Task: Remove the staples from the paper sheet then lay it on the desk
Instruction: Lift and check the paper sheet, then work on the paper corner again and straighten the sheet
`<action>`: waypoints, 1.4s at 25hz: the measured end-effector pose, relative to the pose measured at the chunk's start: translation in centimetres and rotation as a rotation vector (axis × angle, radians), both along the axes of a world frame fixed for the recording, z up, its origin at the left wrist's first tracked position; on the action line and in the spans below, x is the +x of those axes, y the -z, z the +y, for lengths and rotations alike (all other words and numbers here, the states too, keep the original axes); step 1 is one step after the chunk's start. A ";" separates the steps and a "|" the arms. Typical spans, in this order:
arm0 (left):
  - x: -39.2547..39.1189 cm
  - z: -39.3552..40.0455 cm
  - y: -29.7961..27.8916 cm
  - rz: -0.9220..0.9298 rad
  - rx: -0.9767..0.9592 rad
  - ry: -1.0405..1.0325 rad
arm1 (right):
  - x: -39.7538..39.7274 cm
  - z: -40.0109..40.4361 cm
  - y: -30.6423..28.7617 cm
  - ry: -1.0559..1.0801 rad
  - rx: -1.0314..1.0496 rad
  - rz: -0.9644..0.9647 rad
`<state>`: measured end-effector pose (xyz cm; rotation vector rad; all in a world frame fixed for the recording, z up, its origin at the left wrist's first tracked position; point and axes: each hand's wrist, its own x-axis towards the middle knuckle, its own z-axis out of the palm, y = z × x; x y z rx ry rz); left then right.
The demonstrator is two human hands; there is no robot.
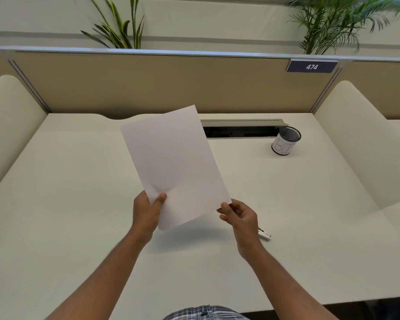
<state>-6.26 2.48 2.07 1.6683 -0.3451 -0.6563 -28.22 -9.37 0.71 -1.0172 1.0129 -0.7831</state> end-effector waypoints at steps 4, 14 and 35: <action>-0.2 0.3 0.2 0.038 -0.019 0.002 | 0.9 -0.1 -1.5 0.076 -0.073 -0.041; -2.3 -0.8 -4.6 -0.796 -0.042 0.014 | 0.8 -2.2 -6.4 -0.128 -0.689 0.226; -6.7 -3.7 -10.0 -0.611 -0.026 0.329 | 1.8 -1.1 -10.5 -0.200 -0.520 0.169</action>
